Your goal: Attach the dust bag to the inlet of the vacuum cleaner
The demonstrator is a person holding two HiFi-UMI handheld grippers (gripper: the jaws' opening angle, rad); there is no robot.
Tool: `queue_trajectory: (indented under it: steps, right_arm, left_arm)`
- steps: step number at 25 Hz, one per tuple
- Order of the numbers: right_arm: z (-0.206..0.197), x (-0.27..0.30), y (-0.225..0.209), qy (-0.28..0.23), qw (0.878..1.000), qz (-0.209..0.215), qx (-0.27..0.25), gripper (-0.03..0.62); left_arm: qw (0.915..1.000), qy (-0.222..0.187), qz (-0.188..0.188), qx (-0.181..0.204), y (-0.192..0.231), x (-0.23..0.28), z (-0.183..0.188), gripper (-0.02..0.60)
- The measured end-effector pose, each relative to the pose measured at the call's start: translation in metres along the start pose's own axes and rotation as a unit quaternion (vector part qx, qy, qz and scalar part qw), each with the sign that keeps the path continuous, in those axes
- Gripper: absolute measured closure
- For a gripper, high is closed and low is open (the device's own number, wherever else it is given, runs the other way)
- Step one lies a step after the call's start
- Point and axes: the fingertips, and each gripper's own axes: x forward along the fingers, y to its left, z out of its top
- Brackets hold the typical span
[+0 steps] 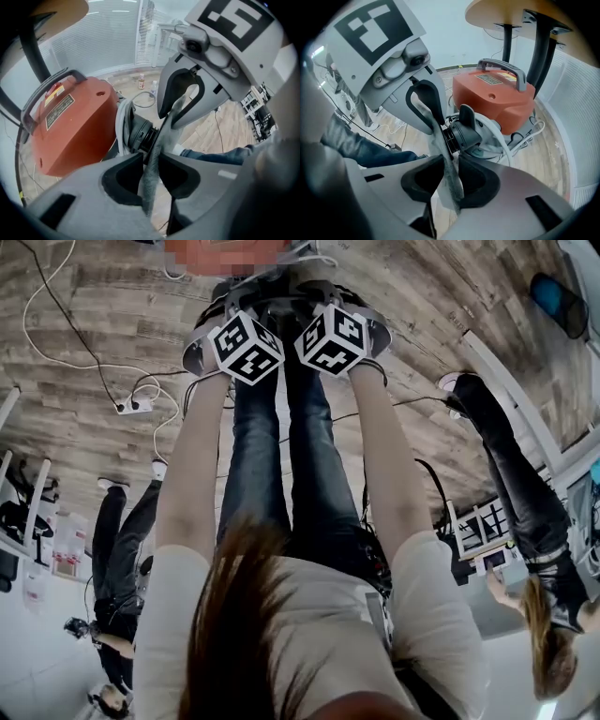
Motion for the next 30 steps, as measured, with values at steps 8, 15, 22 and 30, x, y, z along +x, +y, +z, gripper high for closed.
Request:
queue_trajectory:
  steps: [8, 15, 22, 30]
  right_arm:
    - [-0.001, -0.005, 0.002, 0.001, 1.000, 0.024, 0.013, 0.423]
    - [0.004, -0.014, 0.010, -0.013, 1.000, 0.006, 0.010, 0.427]
    - [0.017, -0.043, -0.001, -0.050, 0.998, -0.035, 0.031, 0.478]
    - [0.053, -0.084, 0.008, -0.125, 0.981, -0.080, 0.124, 0.591]
  left_arm:
    - [0.9982, -0.005, -0.020, -0.055, 0.004, -0.009, -0.015, 0.354]
    - [0.9983, -0.021, -0.001, -0.054, 0.010, -0.024, -0.022, 0.358]
    - [0.9962, -0.044, 0.020, -0.072, 0.012, -0.044, -0.012, 0.465]
    - [0.9859, -0.104, 0.060, -0.116, 0.009, -0.088, 0.009, 0.564]
